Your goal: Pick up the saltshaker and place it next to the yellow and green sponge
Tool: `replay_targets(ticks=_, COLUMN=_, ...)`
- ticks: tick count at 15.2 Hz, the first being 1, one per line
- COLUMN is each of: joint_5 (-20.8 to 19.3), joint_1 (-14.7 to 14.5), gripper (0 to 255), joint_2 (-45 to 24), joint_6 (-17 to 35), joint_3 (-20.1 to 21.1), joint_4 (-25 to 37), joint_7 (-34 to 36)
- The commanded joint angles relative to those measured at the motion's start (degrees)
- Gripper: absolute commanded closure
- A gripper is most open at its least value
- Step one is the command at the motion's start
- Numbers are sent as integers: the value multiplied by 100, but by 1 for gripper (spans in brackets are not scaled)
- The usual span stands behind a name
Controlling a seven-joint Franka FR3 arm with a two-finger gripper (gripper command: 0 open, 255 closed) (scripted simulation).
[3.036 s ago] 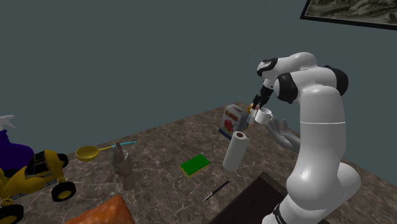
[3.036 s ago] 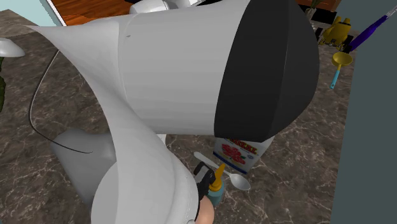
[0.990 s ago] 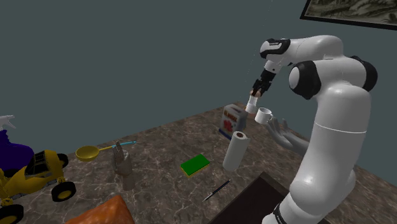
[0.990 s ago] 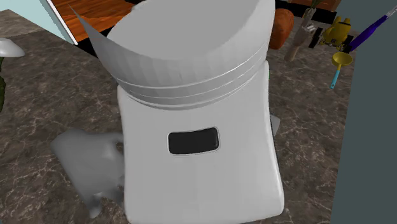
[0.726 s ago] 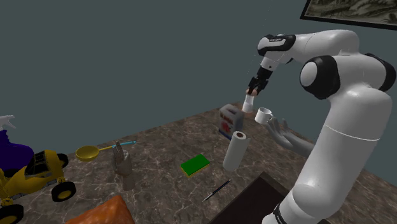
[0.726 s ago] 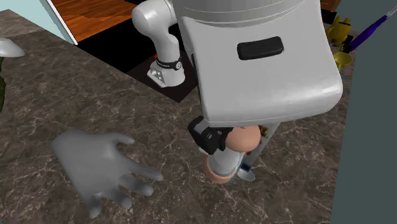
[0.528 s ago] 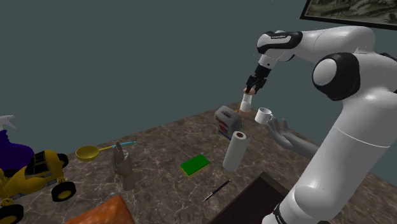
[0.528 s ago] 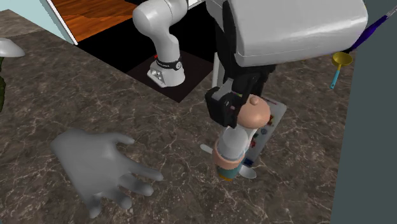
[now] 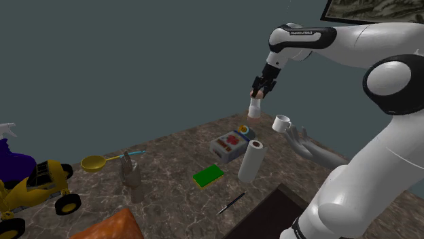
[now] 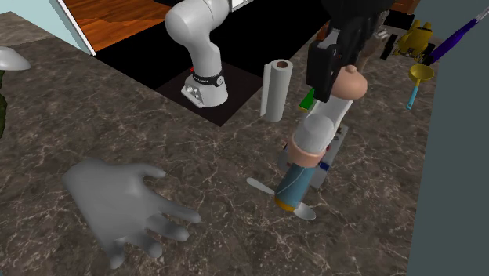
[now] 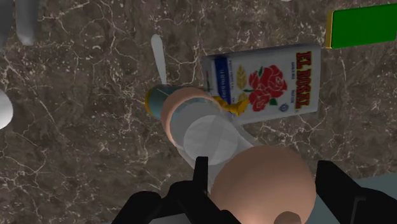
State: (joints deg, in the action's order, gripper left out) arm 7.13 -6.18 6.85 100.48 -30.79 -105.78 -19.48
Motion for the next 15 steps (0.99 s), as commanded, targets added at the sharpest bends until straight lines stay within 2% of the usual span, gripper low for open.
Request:
replay_targets(ticks=1, joint_5=-97, joint_1=-110, gripper=255, joint_2=218, joint_6=-23, joint_3=186, joint_4=-121, joint_7=338)
replay_targets(ticks=8, joint_5=-224, joint_1=-459, gripper=255, joint_2=700, joint_6=-161, joint_3=857, joint_4=-287, joint_7=1419)
replay_targets(ticks=15, joint_5=-186, joint_1=-802, gripper=255, joint_2=845, joint_6=-342, joint_3=1504, joint_4=-129, joint_7=2420)
